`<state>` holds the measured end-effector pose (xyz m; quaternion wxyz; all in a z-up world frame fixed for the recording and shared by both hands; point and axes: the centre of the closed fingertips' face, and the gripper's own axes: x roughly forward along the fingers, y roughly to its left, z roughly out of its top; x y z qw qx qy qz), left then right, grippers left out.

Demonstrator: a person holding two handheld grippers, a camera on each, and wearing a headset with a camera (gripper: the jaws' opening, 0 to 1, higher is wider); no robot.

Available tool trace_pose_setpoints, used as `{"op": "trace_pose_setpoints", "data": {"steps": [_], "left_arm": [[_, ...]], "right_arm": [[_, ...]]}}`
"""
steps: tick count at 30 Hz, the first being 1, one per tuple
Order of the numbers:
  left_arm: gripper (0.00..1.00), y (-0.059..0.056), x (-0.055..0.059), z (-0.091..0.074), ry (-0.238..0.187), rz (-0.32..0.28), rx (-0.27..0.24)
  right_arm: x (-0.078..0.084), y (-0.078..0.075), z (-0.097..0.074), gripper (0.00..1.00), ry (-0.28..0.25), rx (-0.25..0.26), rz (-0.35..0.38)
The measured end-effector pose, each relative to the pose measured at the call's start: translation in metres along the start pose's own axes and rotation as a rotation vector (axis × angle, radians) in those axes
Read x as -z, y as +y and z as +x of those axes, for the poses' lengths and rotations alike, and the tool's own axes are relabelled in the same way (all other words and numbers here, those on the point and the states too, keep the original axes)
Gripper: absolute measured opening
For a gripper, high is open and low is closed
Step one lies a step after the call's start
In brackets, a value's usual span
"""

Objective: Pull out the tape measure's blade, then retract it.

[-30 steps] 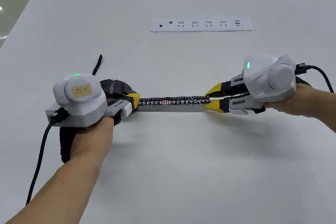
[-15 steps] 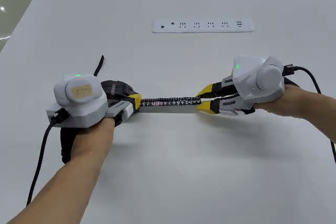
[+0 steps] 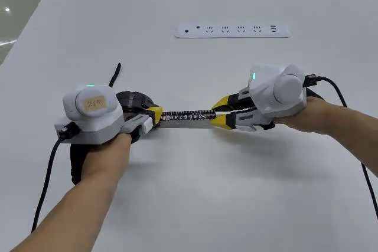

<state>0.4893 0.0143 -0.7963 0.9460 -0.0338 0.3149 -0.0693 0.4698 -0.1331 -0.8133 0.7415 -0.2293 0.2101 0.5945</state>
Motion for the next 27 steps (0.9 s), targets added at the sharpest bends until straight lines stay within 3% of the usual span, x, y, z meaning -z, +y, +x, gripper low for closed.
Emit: {"op": "trace_pose_setpoints", "data": {"steps": [13, 27], "left_arm": [[0.60, 0.001, 0.000, 0.000, 0.002, -0.004, 0.006], [0.60, 0.001, 0.000, 0.000, 0.004, -0.009, 0.015]], "right_arm": [[-0.006, 0.002, 0.013, 0.12, -0.008, -0.009, 0.003], [-0.027, 0.009, 0.041, 0.12, -0.021, -0.020, -0.010]]}}
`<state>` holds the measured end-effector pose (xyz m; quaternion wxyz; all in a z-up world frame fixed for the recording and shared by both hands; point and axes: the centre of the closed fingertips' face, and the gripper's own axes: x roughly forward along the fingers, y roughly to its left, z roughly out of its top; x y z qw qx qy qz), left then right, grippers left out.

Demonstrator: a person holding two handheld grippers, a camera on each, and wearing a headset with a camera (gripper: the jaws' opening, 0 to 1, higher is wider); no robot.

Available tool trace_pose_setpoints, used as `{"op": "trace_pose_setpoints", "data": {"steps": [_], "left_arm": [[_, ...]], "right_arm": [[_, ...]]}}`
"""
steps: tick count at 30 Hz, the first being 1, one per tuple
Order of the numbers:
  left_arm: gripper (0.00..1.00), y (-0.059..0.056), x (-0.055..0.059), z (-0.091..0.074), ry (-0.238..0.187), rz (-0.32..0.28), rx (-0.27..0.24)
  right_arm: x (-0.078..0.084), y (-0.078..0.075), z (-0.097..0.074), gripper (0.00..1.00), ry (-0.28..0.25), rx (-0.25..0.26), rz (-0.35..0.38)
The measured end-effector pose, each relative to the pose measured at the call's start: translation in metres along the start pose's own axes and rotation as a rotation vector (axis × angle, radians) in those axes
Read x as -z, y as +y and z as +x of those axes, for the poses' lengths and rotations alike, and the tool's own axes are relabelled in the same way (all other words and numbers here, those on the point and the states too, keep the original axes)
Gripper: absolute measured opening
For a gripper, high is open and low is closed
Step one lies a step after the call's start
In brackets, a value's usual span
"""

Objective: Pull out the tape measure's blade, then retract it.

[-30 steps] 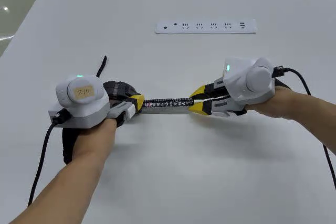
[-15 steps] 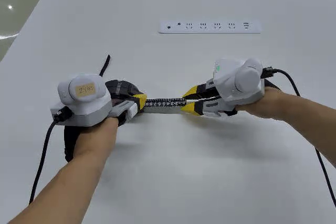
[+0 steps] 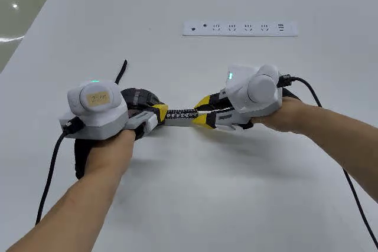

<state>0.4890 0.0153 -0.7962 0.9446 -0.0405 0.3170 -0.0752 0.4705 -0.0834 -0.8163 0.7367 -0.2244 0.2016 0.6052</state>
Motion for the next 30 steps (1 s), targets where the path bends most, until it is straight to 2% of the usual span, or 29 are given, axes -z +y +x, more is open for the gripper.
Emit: {"op": "trace_pose_setpoints", "data": {"steps": [30], "left_arm": [[0.61, 0.000, 0.000, 0.000, -0.001, -0.021, 0.014]], "right_arm": [[-0.024, 0.003, 0.043, 0.13, -0.009, 0.003, -0.013]]}}
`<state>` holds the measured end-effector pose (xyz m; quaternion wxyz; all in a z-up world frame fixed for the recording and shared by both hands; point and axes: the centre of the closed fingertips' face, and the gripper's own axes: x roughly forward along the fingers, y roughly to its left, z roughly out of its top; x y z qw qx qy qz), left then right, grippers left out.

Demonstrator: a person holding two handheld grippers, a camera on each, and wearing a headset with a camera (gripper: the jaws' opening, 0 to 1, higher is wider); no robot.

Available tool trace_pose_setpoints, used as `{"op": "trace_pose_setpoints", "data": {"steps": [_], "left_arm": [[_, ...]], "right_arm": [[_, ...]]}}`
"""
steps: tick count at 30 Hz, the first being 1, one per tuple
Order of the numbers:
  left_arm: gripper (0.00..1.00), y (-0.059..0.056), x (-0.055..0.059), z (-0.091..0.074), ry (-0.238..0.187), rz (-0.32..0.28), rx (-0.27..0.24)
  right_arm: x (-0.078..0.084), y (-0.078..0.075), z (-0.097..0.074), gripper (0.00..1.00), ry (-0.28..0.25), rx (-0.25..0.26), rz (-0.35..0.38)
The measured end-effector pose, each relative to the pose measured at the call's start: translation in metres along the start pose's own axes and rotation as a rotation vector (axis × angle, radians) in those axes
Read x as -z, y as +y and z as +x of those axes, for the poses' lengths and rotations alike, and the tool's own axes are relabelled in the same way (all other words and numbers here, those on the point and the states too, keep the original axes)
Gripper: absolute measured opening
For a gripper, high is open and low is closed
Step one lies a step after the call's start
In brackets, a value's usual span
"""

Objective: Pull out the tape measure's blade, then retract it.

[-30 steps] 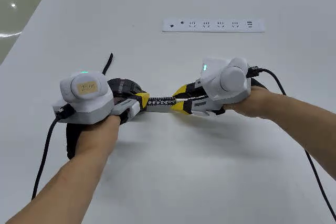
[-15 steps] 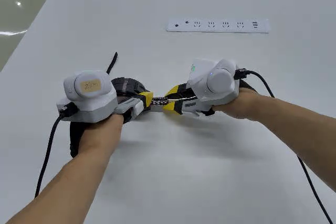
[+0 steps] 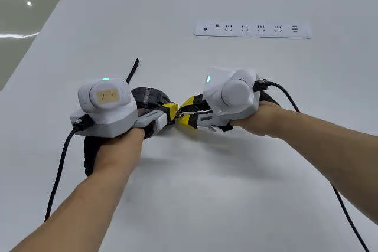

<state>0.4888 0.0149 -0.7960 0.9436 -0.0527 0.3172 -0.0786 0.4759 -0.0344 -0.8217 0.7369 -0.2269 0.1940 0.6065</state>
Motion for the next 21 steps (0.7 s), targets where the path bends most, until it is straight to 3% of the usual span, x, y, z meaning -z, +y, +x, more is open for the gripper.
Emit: {"op": "trace_pose_setpoints", "data": {"steps": [13, 19, 21], "left_arm": [[0.62, -0.0006, 0.0006, 0.0006, 0.003, 0.001, 0.006], [0.63, -0.0047, 0.0031, 0.0010, 0.023, 0.049, 0.003], [0.63, -0.0032, 0.0027, 0.0009, 0.020, 0.031, -0.003]], "right_arm": [[0.0011, 0.0017, -0.0006, 0.13, 0.006, 0.006, -0.008], [0.0056, 0.0050, 0.0007, 0.14, 0.024, 0.010, -0.007], [0.0053, 0.0029, -0.0001, 0.14, 0.026, 0.022, -0.005]]}}
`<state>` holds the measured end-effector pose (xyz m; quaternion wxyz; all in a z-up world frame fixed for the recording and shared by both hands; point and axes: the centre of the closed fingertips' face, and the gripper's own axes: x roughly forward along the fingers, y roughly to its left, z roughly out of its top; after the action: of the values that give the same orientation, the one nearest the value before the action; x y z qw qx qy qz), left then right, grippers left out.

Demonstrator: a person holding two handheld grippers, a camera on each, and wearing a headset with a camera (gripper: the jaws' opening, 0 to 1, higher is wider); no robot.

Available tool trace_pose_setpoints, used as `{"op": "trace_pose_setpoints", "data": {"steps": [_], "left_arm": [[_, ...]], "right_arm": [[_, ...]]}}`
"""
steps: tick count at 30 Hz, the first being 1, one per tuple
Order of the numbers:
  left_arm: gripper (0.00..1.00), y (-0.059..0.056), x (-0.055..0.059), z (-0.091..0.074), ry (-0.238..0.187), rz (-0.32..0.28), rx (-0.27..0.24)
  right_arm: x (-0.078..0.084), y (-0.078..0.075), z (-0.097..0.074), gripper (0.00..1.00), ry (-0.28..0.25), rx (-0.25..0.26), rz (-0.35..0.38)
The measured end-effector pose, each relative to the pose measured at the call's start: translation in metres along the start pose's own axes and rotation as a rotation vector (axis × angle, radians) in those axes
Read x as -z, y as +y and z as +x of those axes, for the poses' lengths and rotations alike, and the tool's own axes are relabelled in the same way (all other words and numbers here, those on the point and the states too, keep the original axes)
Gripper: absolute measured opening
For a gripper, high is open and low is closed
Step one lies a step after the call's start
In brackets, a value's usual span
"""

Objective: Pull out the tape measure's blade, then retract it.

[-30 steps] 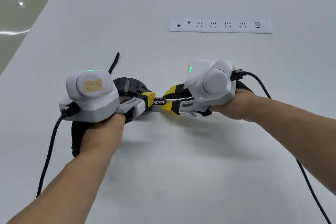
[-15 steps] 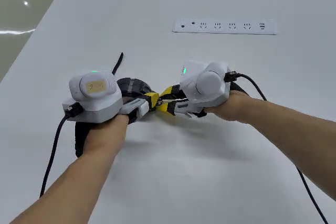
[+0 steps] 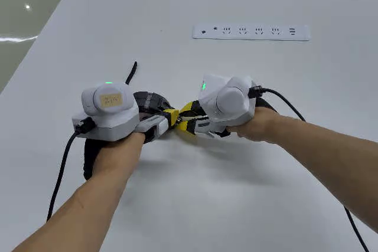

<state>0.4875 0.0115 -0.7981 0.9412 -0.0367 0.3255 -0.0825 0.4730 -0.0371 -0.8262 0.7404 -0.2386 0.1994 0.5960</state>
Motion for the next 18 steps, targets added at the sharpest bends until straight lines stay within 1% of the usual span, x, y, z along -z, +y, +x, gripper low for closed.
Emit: {"op": "trace_pose_setpoints", "data": {"steps": [11, 18], "left_arm": [[0.64, -0.0002, 0.0003, 0.0001, 0.007, -0.001, 0.000], [0.64, -0.0003, 0.0003, 0.0001, 0.015, -0.006, 0.002]], "right_arm": [[-0.0004, 0.0002, 0.0001, 0.15, 0.019, 0.009, 0.022], [0.0002, -0.0009, 0.0002, 0.17, 0.029, 0.015, 0.037]]}}
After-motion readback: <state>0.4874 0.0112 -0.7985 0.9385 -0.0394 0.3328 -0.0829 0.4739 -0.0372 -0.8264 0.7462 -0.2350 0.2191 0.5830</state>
